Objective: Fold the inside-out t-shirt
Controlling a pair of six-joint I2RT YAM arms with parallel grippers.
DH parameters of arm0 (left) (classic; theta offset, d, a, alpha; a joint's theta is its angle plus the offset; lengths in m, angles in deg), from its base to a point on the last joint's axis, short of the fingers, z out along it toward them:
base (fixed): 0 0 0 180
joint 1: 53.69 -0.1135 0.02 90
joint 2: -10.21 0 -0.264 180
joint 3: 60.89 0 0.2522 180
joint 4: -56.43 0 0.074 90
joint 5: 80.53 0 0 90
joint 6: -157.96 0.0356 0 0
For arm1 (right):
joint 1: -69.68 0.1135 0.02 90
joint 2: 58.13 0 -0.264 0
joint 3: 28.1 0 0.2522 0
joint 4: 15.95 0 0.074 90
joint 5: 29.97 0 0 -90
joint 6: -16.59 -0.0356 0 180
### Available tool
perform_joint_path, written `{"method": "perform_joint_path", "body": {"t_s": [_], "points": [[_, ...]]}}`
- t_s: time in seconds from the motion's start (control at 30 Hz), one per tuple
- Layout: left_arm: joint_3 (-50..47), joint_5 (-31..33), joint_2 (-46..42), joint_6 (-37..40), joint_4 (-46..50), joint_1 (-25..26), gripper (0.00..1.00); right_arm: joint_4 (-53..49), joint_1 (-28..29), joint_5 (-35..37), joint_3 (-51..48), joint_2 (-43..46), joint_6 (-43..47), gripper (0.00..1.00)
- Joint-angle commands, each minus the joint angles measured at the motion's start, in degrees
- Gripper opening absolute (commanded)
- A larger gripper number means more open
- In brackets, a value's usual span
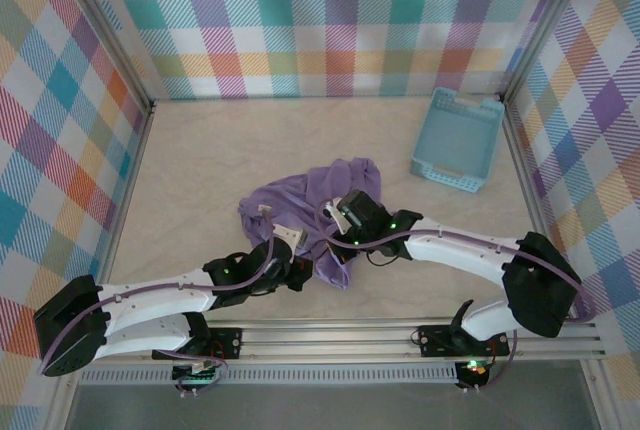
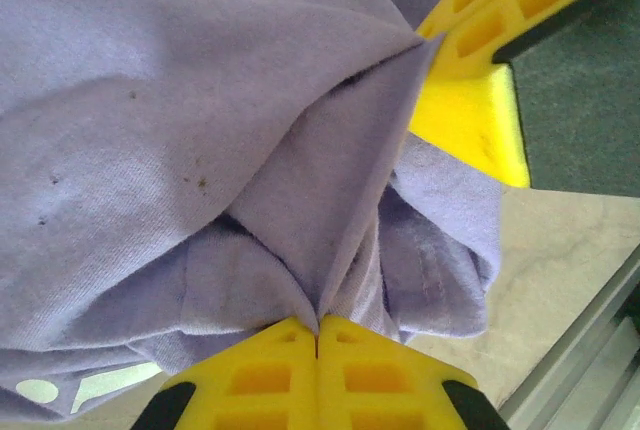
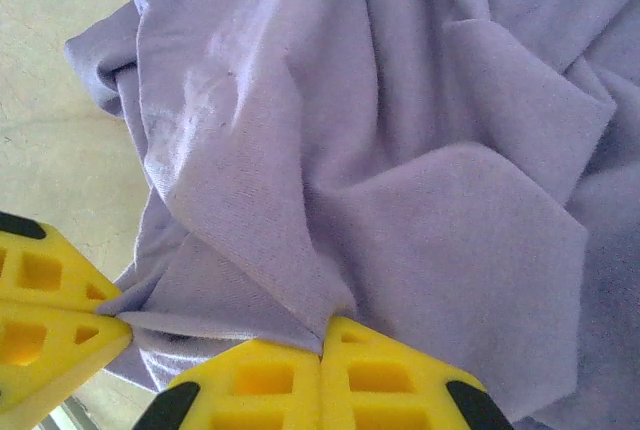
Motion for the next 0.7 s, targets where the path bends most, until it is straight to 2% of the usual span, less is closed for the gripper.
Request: {"method": "perform_joint_path", "body": {"t_s": [0.0,0.17,0.33,0.43,0.53,0.63,0.67], "points": [[-2.42,2.76,-1.12,0.32,6.60,1.71,0.06,-0.15,-2.72,-0.71,2.20,-1.79,-1.01,0.06],[-3.18,3.29,-1.65,0.38,7.26,3.14,0.11,-1.32,-3.92,-0.33,4.76,-4.49,-3.27,0.06],[-1.96,5.04,2.64,-0.45,7.34,7.00,0.13,-0.79,-6.29,0.53,6.99,-6.11,-6.89,0.06],[-0.52,6.26,5.65,-0.82,7.40,8.29,0.13,-0.90,-6.44,-0.75,9.00,-7.71,-5.93,0.07],[0.21,8.60,4.72,-2.13,7.16,8.35,0.15,-0.33,-5.95,-2.10,8.74,-8.01,-4.21,0.10],[0.26,11.55,0.76,-4.13,5.83,8.33,0.37,0.56,-4.57,-2.19,6.34,-5.80,-1.93,0.12],[0.41,12.25,-0.26,-4.85,5.34,8.15,0.41,0.95,-4.04,-2.23,5.57,-4.89,-1.33,0.13]]}}
